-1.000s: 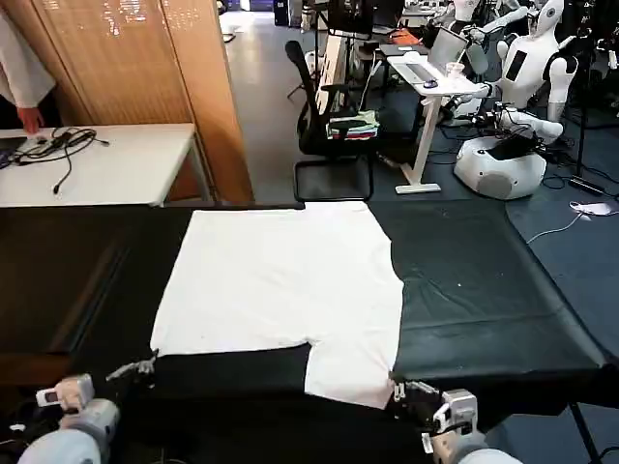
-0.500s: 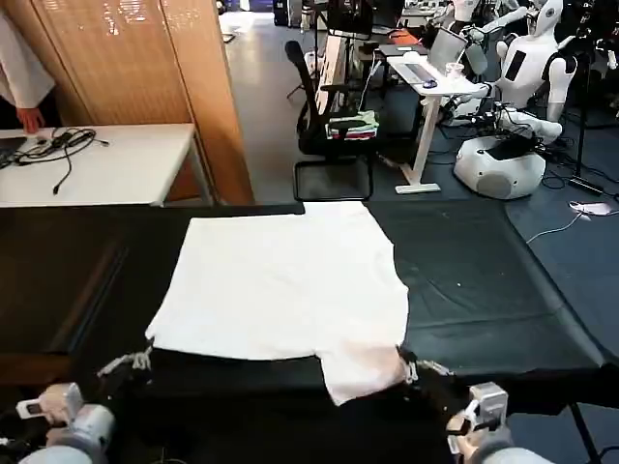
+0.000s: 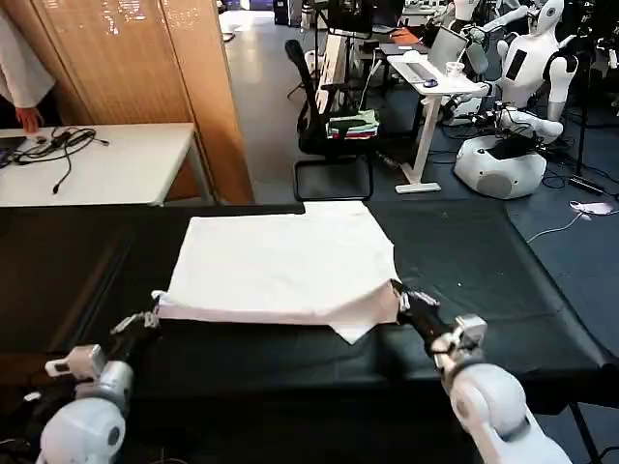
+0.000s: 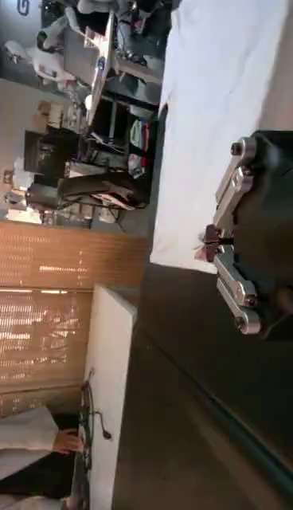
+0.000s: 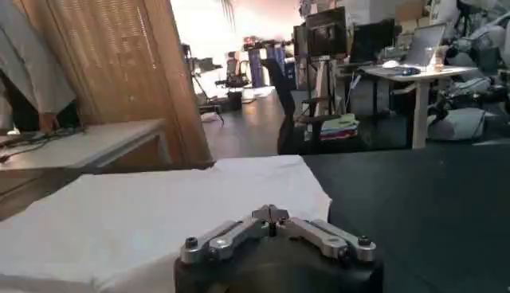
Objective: Fold and organize the clothes.
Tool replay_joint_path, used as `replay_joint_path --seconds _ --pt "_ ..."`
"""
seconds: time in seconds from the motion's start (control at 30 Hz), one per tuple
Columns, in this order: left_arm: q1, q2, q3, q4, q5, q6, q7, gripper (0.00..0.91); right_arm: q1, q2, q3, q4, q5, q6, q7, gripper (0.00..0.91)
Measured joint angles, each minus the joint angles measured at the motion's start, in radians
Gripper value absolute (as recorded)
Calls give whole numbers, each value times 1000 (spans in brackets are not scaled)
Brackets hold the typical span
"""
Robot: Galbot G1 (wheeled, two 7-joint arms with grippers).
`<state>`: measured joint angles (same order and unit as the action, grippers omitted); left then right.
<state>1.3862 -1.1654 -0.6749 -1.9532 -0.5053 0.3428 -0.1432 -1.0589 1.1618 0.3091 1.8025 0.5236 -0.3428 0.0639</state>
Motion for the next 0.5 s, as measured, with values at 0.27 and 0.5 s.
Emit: replay_joint_path --seconds 0.27,0.5 --pt "-118 15 53 124 67 -19 8 0 106 29 -31 -159 -6 23 -18 0" --pt "-200 19 95 203 97 -23 11 0 177 43 -54 -253 0 40 -40 0"
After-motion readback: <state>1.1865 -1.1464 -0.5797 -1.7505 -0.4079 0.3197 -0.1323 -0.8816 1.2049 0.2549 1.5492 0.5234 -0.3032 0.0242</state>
